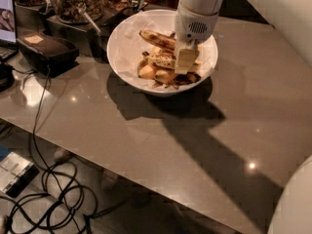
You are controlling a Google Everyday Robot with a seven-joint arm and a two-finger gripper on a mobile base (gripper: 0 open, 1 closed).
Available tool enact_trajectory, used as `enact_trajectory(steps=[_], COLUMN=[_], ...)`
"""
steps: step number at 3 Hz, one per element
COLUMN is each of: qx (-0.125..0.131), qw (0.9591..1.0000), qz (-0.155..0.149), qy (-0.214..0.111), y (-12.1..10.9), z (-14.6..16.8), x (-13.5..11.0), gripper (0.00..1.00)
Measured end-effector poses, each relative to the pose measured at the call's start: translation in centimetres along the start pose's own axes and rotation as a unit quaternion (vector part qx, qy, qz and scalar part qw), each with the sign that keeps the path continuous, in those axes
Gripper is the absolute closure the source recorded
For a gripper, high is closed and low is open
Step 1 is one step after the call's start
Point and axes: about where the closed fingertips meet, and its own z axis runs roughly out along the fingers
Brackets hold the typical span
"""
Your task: Pick banana from white bowl
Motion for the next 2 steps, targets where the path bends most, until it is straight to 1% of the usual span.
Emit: enact_trajectory(steps=[1,2], qx=[0.003,0.003], qw=[1.0000,1.0000], qz=[0.001,0.001], qy=[0.002,0.002], y=[0.07,0.07], z=[-0.21,-0.21], x=[0.17,0.17], gripper=[1.00,1.00])
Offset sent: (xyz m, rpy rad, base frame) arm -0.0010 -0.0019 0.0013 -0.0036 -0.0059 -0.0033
